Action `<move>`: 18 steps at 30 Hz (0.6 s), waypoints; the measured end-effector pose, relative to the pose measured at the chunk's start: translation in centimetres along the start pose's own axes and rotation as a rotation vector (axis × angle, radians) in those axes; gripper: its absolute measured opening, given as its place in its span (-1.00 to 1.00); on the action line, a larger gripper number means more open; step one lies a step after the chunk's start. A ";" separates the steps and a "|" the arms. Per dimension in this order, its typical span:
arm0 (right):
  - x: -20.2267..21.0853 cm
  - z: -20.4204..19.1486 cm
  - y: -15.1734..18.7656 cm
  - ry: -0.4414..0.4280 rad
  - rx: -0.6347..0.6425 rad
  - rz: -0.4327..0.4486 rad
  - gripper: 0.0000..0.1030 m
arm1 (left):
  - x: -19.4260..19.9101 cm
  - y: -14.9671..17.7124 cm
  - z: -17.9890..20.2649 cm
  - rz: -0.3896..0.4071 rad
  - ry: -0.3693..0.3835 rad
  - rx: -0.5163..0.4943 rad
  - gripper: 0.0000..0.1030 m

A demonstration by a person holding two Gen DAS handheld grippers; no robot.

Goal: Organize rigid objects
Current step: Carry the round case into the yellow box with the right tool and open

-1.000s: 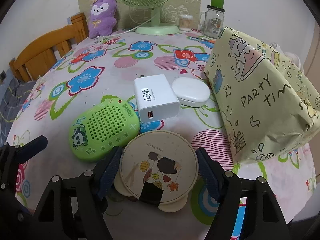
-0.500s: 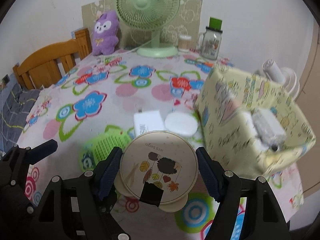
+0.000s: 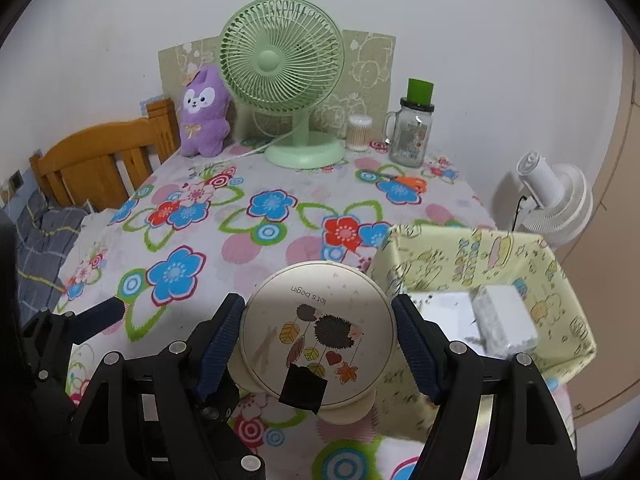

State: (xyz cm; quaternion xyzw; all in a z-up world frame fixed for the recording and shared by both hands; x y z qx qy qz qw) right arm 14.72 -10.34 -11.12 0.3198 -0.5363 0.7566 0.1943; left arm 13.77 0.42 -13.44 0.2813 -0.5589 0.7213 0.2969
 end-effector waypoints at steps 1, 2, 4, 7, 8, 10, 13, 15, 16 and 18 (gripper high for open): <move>-0.2 0.0 0.0 -0.005 -0.001 -0.006 0.49 | -0.1 -0.1 0.0 -0.003 0.002 0.001 0.99; -0.5 0.0 0.1 -0.011 -0.005 -0.011 0.49 | -0.2 -0.1 0.1 -0.002 0.000 0.000 0.99; -1.0 -0.3 0.3 -0.019 -0.001 -0.020 0.49 | -0.3 -0.1 0.0 0.001 -0.018 -0.010 0.99; -1.7 -0.7 0.3 -0.031 0.001 -0.030 0.49 | -0.8 0.0 -0.3 -0.004 -0.035 -0.017 0.99; -1.9 -0.6 0.3 -0.042 -0.002 -0.034 0.49 | -0.9 0.0 -0.4 -0.008 -0.034 -0.013 0.99; -1.9 -0.4 0.1 -0.039 -0.008 -0.030 0.49 | -1.3 -0.1 -0.6 -0.022 -0.032 0.004 0.99; -1.6 0.1 -0.2 -0.024 -0.011 -0.016 0.49 | -1.7 -0.1 -0.3 -0.032 -0.024 0.003 0.99; -1.3 0.7 -0.4 -0.017 -0.015 -0.011 0.49 | -1.7 -0.3 0.1 -0.034 -0.018 0.004 0.99; -1.3 0.9 -0.4 -0.012 -0.016 -0.011 0.49 | -1.8 -0.4 0.4 -0.033 -0.014 0.004 0.99; -1.1 1.6 -0.4 -0.005 -0.023 -0.010 0.49 | -1.7 -0.7 1.1 -0.029 -0.006 0.003 0.99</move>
Point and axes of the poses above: each gripper's, at about its wrist camera, not at the fingertips, and x roughly against the way its jaws point, z to its right, y to its underside, the point moved 3 cm from there along -x, roughly the way its jaws point, and after that the axes turned 15 degrees about x, right-handed, at the moved point
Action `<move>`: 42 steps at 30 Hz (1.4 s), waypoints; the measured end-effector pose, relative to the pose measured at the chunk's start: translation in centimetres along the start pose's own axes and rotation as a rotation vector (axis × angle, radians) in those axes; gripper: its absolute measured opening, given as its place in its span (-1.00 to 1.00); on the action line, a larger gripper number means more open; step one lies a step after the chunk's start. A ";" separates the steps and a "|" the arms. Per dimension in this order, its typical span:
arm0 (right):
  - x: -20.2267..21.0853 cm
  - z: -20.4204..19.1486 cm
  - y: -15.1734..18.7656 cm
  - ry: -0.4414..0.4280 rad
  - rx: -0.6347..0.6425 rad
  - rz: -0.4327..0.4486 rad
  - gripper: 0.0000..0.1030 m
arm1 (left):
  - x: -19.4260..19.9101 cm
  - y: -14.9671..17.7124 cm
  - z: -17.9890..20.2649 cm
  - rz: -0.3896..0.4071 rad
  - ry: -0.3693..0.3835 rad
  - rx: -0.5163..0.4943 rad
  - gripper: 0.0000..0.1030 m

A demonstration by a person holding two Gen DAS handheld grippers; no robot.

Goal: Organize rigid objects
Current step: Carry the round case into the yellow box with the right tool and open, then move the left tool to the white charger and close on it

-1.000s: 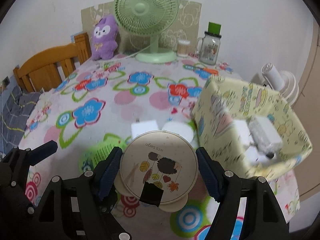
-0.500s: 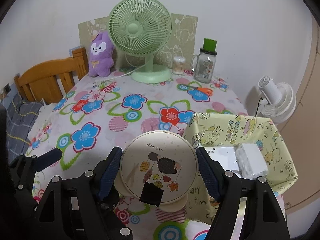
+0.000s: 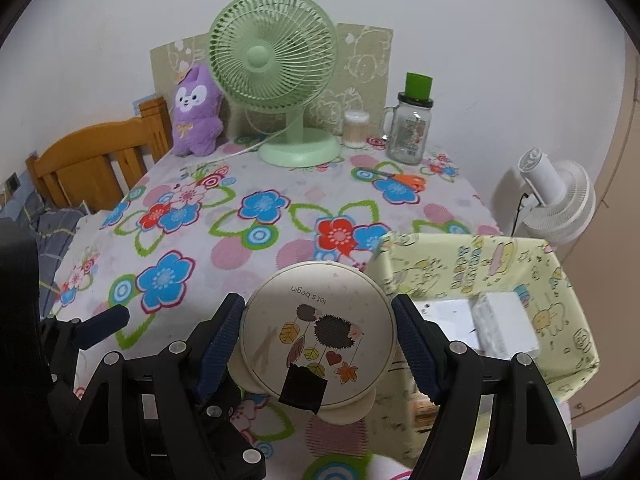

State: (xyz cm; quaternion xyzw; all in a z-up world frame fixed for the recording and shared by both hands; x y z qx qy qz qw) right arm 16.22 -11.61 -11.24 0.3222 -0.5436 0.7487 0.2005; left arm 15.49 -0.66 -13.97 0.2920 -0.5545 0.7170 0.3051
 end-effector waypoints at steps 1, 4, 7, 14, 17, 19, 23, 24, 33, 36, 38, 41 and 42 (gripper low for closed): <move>0.1 0.4 0.0 0.005 -0.005 0.000 0.49 | 0.1 -0.1 0.4 0.005 0.004 -0.002 0.99; 0.2 1.8 0.1 0.023 -0.019 -0.001 0.49 | 0.3 -0.5 1.8 0.016 0.018 -0.019 0.99; 0.3 3.3 0.4 0.039 -0.034 -0.007 0.49 | 0.4 -0.5 3.2 0.018 0.027 -0.037 0.99; 0.1 6.3 1.8 0.049 -0.080 -0.024 0.49 | -0.1 -0.1 6.4 0.007 0.041 -0.084 0.99; -0.1 7.7 2.5 0.058 -0.102 -0.031 0.49 | -0.4 0.2 7.6 0.002 0.038 -0.104 0.99; -0.5 8.6 3.0 0.063 -0.116 -0.045 0.49 | -0.6 0.3 8.0 0.004 0.026 -0.109 0.99; -1.2 9.6 4.0 0.049 -0.141 -0.063 0.49 | -0.8 0.0 7.9 0.006 0.001 -0.091 0.99; -1.4 9.7 4.1 0.038 -0.146 -0.066 0.49 | -0.9 0.0 7.9 0.007 -0.006 -0.090 0.99; -2.7 10.0 5.0 -0.012 -0.177 -0.099 0.53 | -1.8 0.3 7.6 -0.007 -0.047 -0.087 0.99; -2.6 9.9 4.9 0.006 -0.174 -0.102 0.64 | -1.9 0.4 7.5 -0.009 -0.042 -0.084 0.99; -2.4 9.6 4.8 0.022 -0.168 -0.102 0.66 | -1.9 0.5 7.3 -0.013 -0.037 -0.077 0.99; -2.0 8.8 4.4 0.015 -0.160 -0.088 0.66 | -2.0 0.6 6.5 -0.030 -0.019 -0.055 1.00; -2.0 8.4 4.3 0.010 -0.156 -0.084 0.66 | -2.0 0.6 6.1 -0.037 -0.016 -0.039 1.00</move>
Point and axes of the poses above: each gripper's, at about its wrist camera, not at the fingertips, and x roughly against the way its jaws point, z to its right, y to its underside, the point moved 3 cm from there along -x, roughly the way its jaws point, and after that the axes turned 15 degrees about x, right-handed, at the moved point
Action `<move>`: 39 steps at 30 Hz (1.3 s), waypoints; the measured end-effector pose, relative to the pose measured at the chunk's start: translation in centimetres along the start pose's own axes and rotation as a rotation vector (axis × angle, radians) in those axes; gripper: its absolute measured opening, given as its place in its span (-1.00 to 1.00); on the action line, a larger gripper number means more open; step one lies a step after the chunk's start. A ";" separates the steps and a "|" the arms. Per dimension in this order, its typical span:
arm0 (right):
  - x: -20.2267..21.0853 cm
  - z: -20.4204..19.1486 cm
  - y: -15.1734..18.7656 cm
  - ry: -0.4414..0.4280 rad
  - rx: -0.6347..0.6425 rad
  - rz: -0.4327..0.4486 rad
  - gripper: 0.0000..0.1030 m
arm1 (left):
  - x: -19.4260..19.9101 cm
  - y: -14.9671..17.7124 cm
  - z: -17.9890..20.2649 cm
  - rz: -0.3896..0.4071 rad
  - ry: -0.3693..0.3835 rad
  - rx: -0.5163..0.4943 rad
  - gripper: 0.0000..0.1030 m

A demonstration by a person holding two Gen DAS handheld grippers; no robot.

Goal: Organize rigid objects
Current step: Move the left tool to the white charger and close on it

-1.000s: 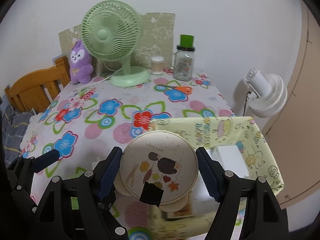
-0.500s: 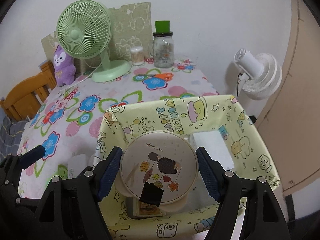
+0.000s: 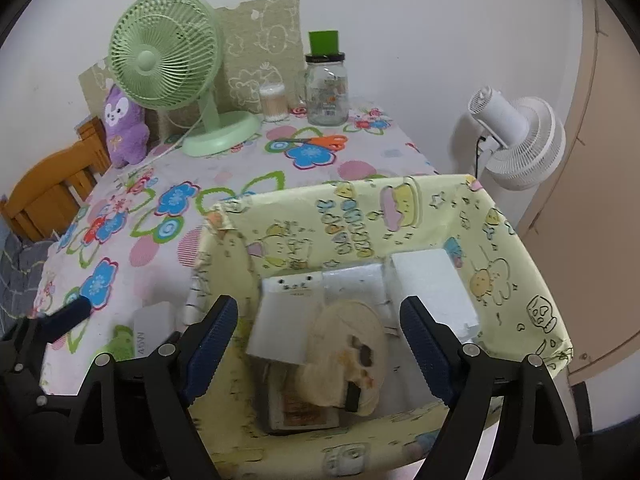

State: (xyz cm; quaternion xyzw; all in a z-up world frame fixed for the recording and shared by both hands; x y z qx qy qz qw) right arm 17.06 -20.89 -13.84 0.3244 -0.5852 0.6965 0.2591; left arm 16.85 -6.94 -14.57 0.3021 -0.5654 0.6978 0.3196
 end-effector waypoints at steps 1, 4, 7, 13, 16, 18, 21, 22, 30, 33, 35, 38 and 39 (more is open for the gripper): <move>0.2 -0.3 -0.1 0.031 0.004 0.001 0.66 | 0.0 0.0 -0.3 0.001 -0.003 0.010 0.99; 0.4 -0.6 -0.4 0.070 0.004 0.008 0.66 | -0.5 0.2 -1.1 -0.003 -0.038 -0.002 0.99; 0.9 -0.5 -0.5 0.066 -0.029 0.025 0.60 | -1.2 0.5 -1.7 -0.026 -0.034 0.010 0.99; 1.7 -2.6 -1.7 0.026 0.017 0.063 0.42 | -2.3 0.9 -2.1 -0.043 -0.035 -0.002 0.99; 1.5 -3.9 -2.1 0.007 0.040 0.062 0.23 | -2.9 1.0 -2.4 -0.058 -0.022 0.017 0.98; 1.0 -4.5 -2.1 -0.012 0.042 0.047 0.20 | -3.3 1.0 -2.9 -0.075 -0.019 0.046 0.92; 0.3 -5.0 -1.9 -0.022 0.052 0.028 0.17 | -3.9 0.9 -3.4 -0.087 -0.018 0.071 0.81; 0.1 -5.1 -1.8 -0.021 0.053 0.023 0.17 | -4.1 1.0 -3.4 -0.095 -0.011 0.079 0.76; -1.5 -4.6 -1.1 -0.020 0.030 -0.028 0.17 | -5.1 1.5 -2.7 -0.113 0.021 0.060 0.45; -1.9 -4.5 -0.9 -0.014 0.027 -0.044 0.17 | -5.6 1.7 -2.6 -0.116 0.017 0.059 0.25; -2.1 -4.6 -0.7 -0.020 0.029 -0.051 0.16 | -5.6 1.6 -2.6 -0.114 0.022 0.055 0.23; -2.3 -4.9 -0.7 -0.019 0.034 -0.055 0.16 | -5.5 1.6 -2.8 -0.114 0.039 0.056 0.19; -2.3 -5.1 -0.7 -0.019 0.037 -0.054 0.16 | -5.4 1.5 -2.9 -0.116 0.045 0.056 0.15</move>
Point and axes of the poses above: each gripper's, at about its wrist camera, not at the fingertips, and x roughly against the way its jaws point, z to its right, y to its underside, the point moved 3 cm from there along -x, roughly the way its jaws point, and after that the axes turned 15 degrees about x, right-handed, at the moved point
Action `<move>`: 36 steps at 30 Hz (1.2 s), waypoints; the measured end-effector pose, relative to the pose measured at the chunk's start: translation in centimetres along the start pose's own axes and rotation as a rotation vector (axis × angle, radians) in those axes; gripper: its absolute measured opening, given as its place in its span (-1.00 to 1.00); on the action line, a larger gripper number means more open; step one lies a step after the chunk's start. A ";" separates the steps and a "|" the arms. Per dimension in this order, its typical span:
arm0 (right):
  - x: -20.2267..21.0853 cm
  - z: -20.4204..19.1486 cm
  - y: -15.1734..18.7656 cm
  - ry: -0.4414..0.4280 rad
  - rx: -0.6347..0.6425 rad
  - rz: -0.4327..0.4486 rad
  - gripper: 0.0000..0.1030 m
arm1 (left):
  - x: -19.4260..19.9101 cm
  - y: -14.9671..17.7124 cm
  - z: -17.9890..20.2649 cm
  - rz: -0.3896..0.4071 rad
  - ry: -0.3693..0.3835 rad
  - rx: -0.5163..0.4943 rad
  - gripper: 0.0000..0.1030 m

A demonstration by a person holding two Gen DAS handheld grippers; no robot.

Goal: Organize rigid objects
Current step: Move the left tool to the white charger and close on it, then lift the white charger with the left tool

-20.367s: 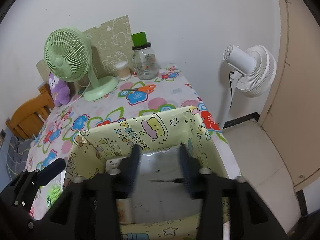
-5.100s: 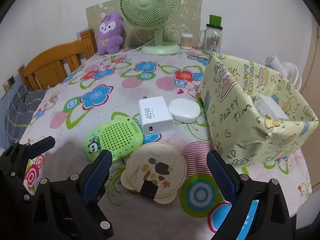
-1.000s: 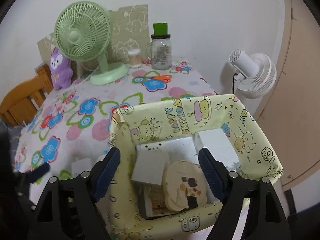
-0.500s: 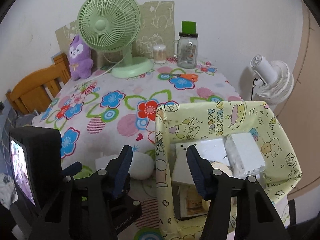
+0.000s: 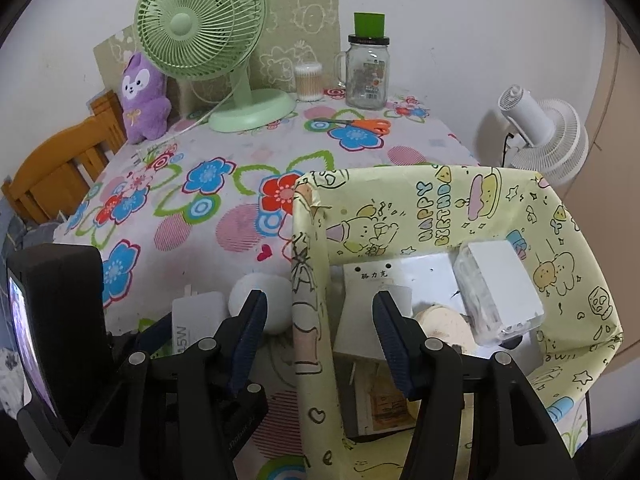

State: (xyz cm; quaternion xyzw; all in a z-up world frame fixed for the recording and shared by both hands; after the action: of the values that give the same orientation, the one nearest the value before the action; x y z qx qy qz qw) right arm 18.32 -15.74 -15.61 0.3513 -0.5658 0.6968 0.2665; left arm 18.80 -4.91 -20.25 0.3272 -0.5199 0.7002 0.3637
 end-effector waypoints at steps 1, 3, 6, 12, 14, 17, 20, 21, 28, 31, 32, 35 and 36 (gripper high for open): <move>0.1 -0.2 0.0 0.002 0.005 0.001 0.16 | 0.2 0.0 -0.2 -0.001 0.008 0.000 0.12; 0.1 -0.7 -0.2 0.002 0.017 0.002 0.16 | 0.5 -0.1 -0.5 -0.002 0.015 0.002 0.08; 0.0 -1.6 -0.3 -0.004 0.034 0.003 0.17 | 1.2 -0.3 -1.2 0.011 0.011 0.000 0.05; -0.8 -3.0 -0.6 0.056 0.053 -0.014 0.17 | 1.6 -0.7 -2.8 0.041 -0.027 -0.023 0.01; -0.8 -3.0 -0.6 0.064 0.048 -0.020 0.17 | 1.8 -0.8 -3.2 0.045 -0.032 -0.024 0.00; -0.7 -3.2 -0.6 0.088 0.055 -0.020 0.16 | 1.8 -1.0 -3.8 0.049 -0.032 -0.022 -0.01; -0.2 -3.3 -0.7 0.131 0.061 -0.010 0.16 | 1.8 -1.1 -3.9 0.047 -0.031 -0.023 -0.01; 0.1 -3.4 -0.8 0.146 0.072 0.000 0.16 | 1.8 -1.1 -3.9 0.047 -0.029 -0.027 -0.02; 1.1 -3.9 -1.6 0.178 0.085 0.028 0.17 | 1.9 -1.2 -4.2 0.044 -0.018 -0.030 -0.02; 1.3 -3.9 -1.7 0.180 0.081 0.030 0.17 | 2.1 -1.2 -4.4 0.048 -0.020 -0.029 -0.02; 1.5 -4.0 -1.8 0.188 0.087 0.032 0.17 | 2.1 -1.2 -4.5 0.050 -0.020 -0.028 -0.03; 1.9 -4.3 -2.0 0.206 0.097 0.042 0.17 | 2.3 -1.2 -4.5 0.053 -0.013 -0.028 -0.03; 2.0 -4.5 -2.1 0.210 0.101 0.046 0.17 | 2.5 -1.2 -4.6 0.054 -0.009 -0.027 -0.03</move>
State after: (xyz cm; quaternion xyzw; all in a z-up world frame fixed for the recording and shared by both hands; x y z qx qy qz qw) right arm 17.83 -11.00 -13.24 0.2763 -0.5069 0.7632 0.2903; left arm 18.21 0.17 -18.70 0.3113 -0.5395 0.7013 0.3467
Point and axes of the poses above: each gripper's, at about its wrist camera, not at the fingertips, and x roughly against the way its jaws point, z to its right, y to its underside, the point moved 3 cm from there along -x, roughly the way its jaws point, and after that the axes turned 15 degrees about x, right-handed, at the moved point
